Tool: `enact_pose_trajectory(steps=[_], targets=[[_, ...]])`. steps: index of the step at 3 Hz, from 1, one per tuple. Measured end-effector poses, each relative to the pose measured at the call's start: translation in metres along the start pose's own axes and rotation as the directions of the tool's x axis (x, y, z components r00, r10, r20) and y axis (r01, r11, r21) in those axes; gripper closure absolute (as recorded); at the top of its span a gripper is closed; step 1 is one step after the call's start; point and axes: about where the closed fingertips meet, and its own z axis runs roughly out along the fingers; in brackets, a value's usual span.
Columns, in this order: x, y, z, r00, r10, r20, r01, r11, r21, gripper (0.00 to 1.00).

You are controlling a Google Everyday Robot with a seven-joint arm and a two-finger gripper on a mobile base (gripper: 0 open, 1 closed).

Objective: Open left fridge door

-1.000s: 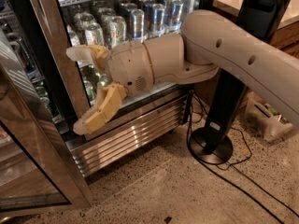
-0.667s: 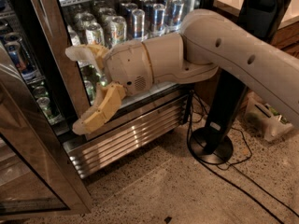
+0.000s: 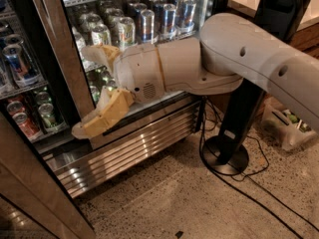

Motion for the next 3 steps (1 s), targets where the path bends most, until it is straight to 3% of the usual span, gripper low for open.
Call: enact_pose_trajectory(steps=[1, 2, 3], targets=[[0.0000, 0.0000, 0.0000, 1.000, 0.000, 0.000, 0.000, 1.0000, 0.000, 0.00], [-0.0015, -0.0006, -0.0004, 1.000, 0.005, -0.014, -0.005, 0.9990, 0.044, 0.00], [-0.0003, -0.0045, -0.0028, 0.998, 0.025, -0.052, -0.017, 0.9877, 0.155, 0.00]])
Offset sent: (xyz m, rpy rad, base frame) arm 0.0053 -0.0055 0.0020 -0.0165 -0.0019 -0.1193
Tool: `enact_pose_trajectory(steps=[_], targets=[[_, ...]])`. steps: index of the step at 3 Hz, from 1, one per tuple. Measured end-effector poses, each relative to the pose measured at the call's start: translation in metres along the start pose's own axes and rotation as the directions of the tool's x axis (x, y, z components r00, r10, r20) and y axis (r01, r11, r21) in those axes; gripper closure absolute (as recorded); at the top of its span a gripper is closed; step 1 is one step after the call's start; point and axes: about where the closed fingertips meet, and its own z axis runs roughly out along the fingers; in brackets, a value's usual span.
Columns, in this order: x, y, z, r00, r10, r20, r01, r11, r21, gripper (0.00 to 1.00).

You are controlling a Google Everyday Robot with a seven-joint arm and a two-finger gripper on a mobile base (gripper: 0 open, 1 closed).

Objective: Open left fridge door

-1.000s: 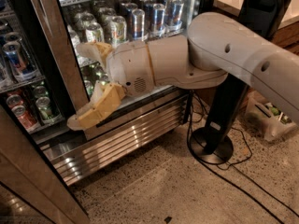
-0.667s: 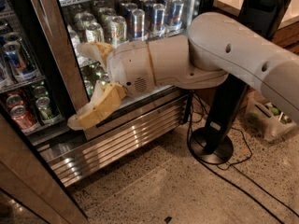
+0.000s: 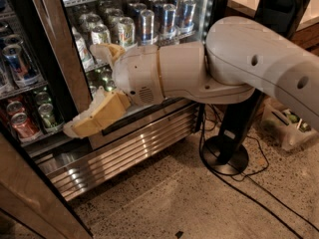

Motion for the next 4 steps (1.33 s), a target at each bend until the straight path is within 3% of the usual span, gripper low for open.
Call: enact_pose_trajectory(steps=[4], targets=[[-0.029, -0.013, 0.057, 0.993, -0.026, 0.119, 0.029, 0.9994, -0.018, 0.00]])
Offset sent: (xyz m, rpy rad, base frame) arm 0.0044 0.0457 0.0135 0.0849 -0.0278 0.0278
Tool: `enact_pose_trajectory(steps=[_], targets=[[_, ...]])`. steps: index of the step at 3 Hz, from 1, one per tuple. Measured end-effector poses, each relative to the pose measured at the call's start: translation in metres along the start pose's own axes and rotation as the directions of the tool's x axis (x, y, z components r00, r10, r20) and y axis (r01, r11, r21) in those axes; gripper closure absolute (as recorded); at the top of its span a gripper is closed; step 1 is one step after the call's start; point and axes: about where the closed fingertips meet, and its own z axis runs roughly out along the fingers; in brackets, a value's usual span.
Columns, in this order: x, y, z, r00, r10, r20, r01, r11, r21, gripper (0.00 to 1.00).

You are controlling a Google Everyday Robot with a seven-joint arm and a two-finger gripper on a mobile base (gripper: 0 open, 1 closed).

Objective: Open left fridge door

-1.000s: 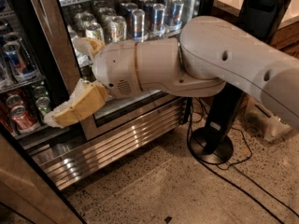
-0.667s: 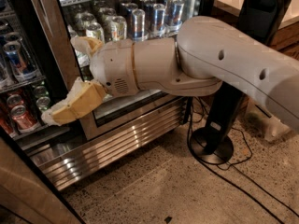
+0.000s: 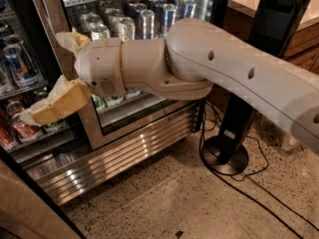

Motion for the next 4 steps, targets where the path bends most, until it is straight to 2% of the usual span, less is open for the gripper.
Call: enact_pose_trajectory(steps=[1, 2, 3, 4], targets=[[-0.005, 0.005, 0.012, 1.000, -0.015, -0.005, 0.015, 0.9989, -0.045, 0.00], [-0.008, 0.011, 0.026, 0.999, -0.035, -0.040, 0.033, 0.9983, -0.049, 0.00], [-0.012, 0.021, 0.042, 0.998, -0.052, -0.042, 0.047, 0.9922, -0.116, 0.00], [-0.026, 0.036, 0.044, 0.996, -0.077, -0.036, 0.068, 0.9762, -0.206, 0.00]])
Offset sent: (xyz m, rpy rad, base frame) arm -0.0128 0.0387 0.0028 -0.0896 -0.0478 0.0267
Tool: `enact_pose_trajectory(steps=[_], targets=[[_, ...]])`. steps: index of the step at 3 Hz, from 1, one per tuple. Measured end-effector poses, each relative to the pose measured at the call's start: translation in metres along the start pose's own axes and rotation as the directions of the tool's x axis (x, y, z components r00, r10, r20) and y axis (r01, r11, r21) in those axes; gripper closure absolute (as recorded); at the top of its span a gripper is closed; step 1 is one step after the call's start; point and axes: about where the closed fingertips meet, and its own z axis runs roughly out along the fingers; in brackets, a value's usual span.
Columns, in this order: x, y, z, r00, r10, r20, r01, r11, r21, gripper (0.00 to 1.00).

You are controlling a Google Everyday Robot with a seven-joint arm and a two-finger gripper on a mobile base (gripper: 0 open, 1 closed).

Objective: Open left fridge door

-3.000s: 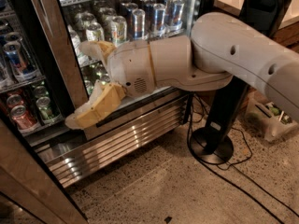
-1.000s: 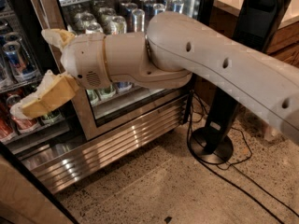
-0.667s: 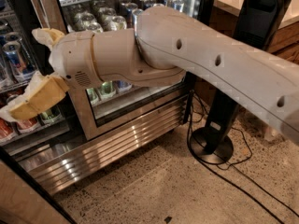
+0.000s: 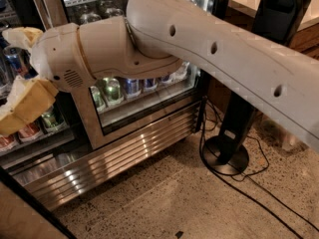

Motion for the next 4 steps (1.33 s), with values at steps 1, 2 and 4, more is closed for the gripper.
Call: enact_pose_trajectory(steps=[1, 2, 4], targets=[[-0.002, 0.006, 0.001, 1.000, -0.003, 0.000, 0.003, 0.9998, -0.020, 0.00], [-0.004, 0.012, 0.007, 1.000, -0.007, 0.017, 0.008, 0.9982, -0.059, 0.00], [-0.015, 0.036, 0.024, 0.996, -0.026, 0.083, 0.041, 0.9830, -0.179, 0.00]])
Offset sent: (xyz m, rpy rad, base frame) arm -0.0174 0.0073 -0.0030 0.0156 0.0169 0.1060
